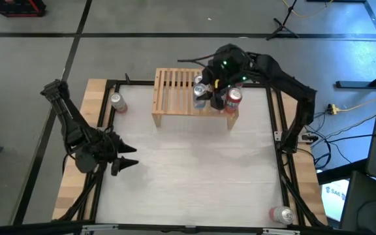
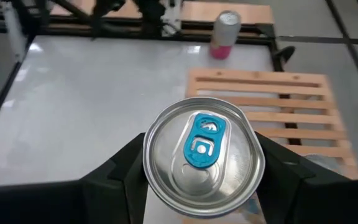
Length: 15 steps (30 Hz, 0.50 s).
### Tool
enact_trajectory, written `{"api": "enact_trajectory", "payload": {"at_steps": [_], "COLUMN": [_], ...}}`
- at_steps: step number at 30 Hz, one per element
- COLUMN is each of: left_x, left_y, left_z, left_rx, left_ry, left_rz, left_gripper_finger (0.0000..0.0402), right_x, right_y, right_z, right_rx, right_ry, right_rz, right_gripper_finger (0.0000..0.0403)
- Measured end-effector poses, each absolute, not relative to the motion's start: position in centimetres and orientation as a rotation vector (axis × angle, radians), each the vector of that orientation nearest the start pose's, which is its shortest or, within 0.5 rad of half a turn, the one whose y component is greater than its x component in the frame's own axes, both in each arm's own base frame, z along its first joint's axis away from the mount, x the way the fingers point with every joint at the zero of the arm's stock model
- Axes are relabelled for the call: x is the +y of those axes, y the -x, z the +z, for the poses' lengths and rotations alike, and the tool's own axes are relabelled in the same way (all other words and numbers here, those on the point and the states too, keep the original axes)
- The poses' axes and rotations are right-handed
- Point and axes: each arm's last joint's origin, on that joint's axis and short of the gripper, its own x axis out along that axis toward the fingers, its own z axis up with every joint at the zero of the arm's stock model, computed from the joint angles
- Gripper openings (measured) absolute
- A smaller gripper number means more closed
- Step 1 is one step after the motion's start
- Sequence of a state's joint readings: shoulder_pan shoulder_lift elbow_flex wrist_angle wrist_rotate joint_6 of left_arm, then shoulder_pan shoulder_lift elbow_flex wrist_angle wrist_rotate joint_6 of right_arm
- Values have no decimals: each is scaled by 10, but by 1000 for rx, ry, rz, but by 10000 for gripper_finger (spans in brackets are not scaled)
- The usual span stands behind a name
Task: Place canned beverage on shelf
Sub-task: Put the blue soda can aligned with the other blue soda can on the shelf
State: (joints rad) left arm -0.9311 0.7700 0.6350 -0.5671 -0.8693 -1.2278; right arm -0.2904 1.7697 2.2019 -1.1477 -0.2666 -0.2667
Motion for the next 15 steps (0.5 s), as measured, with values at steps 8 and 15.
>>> {"api": "enact_trajectory", "payload": {"at_steps": [8,15], "left_x": [-101,-99], "left_y": [-109,-111], "left_z": [258,258], "left_rx": [380,374], "left_ry": [658,663], "left_rz": [239,257], "left_gripper_finger": [324,324], "right_x": [-88,-92], "right_y": [-319,-320], "right_z": [444,418], "right_rx": [608,640], "right_ry": [85,71], "right_rz": [44,33], "right_gripper_finger": [206,207]}}
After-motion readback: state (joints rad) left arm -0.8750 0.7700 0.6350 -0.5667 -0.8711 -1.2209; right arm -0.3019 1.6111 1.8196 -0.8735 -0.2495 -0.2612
